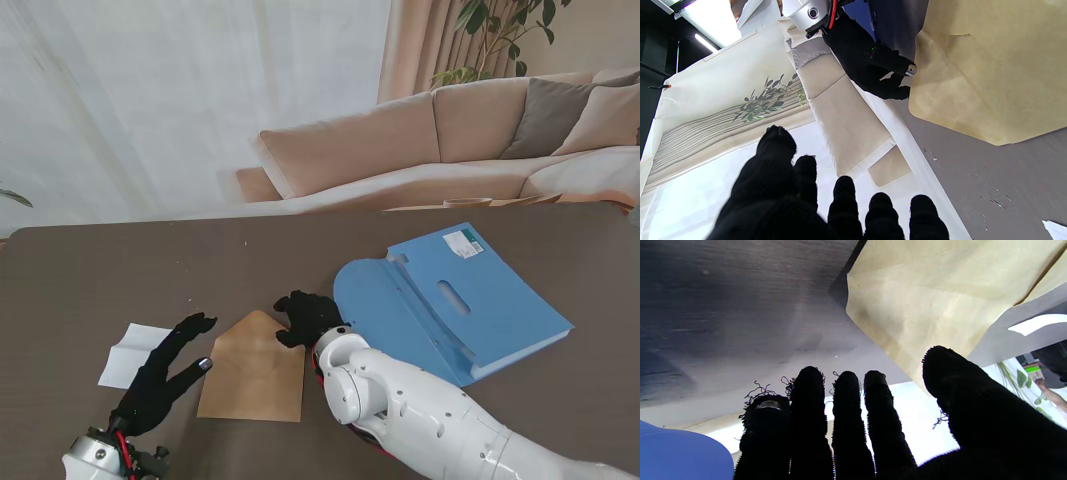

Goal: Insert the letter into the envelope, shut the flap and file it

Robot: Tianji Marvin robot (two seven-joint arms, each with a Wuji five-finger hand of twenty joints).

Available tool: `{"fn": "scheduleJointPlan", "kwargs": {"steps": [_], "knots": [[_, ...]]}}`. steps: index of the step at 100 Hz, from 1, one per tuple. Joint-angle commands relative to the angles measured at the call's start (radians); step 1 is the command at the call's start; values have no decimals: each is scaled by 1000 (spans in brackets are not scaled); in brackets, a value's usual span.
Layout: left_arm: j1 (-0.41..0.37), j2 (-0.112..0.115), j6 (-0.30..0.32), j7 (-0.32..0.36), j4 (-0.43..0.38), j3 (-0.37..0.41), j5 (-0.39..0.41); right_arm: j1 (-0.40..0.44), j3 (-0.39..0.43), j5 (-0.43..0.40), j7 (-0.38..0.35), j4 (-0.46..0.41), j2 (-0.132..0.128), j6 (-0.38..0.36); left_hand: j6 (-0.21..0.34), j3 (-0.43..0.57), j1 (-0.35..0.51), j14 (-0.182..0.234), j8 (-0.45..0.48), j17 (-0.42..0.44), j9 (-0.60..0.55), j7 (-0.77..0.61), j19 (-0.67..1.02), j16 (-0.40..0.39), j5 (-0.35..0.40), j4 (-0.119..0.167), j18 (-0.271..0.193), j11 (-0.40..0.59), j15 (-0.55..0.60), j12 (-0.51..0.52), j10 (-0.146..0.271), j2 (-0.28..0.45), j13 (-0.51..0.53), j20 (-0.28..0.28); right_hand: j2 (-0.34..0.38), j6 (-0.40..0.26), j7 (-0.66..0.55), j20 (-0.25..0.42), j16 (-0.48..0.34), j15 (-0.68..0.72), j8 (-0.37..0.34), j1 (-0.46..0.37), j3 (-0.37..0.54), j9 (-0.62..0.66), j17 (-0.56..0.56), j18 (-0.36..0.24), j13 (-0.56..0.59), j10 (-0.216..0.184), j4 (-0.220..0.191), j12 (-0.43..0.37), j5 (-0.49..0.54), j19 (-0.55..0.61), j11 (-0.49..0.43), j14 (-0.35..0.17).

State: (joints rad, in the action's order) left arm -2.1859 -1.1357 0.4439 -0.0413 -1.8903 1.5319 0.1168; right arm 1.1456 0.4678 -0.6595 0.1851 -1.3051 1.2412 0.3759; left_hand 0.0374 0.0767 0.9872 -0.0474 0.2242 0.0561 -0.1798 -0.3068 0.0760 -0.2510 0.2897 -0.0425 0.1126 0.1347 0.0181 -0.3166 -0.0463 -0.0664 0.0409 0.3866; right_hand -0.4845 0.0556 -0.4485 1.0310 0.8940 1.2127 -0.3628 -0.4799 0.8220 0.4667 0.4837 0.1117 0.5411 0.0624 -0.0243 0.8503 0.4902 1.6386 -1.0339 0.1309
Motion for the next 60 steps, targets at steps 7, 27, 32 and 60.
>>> {"fn": "scheduleJointPlan", "kwargs": {"steps": [7, 27, 32, 60], "knots": [[-7, -4, 3, 16, -6, 1, -2, -16, -15, 16, -21, 30, 16, -21, 22, 9, 23, 16, -2, 4, 11, -12, 7, -16, -18, 7, -22, 18, 1, -9, 15, 3, -3, 18, -26, -78, -75, 9, 24, 24, -26, 2, 41, 26, 13, -26, 28, -27, 41, 19, 58, 52, -18, -14], [-3, -5, -1, 15, -3, 0, -2, -25, -22, 35, 4, 67, 31, -61, 22, 11, 22, 16, -2, 4, 12, -11, 7, -16, -19, 7, -22, 18, 1, -9, 15, 3, -4, 19, -170, -315, -453, -4, 7, 26, 126, -108, 91, 75, 3, -1, 41, -25, 141, 19, 244, 45, -3, -2], [-1, -5, -2, 14, -3, 0, -2, -24, -19, 41, 12, 72, 33, -73, 22, 11, 22, 16, -2, 4, 12, -11, 7, -16, -19, 7, -22, 18, 1, -9, 15, 3, -3, 19, -160, -332, -517, -6, 2, 28, 141, -130, 100, 103, 2, 12, 49, -22, 142, 12, 340, 42, 4, 5], [3, -5, -6, 10, -2, -4, 3, 29, 37, 49, 52, 2, 27, -87, 22, 14, 21, 16, -2, 3, 12, -11, 6, -15, -19, 7, -22, 18, 0, -9, 16, 3, -3, 19, -96, -266, -569, -114, -268, -330, -54, -148, 170, 307, -50, 102, 113, -28, 98, -319, 358, -95, 344, 50]]}}
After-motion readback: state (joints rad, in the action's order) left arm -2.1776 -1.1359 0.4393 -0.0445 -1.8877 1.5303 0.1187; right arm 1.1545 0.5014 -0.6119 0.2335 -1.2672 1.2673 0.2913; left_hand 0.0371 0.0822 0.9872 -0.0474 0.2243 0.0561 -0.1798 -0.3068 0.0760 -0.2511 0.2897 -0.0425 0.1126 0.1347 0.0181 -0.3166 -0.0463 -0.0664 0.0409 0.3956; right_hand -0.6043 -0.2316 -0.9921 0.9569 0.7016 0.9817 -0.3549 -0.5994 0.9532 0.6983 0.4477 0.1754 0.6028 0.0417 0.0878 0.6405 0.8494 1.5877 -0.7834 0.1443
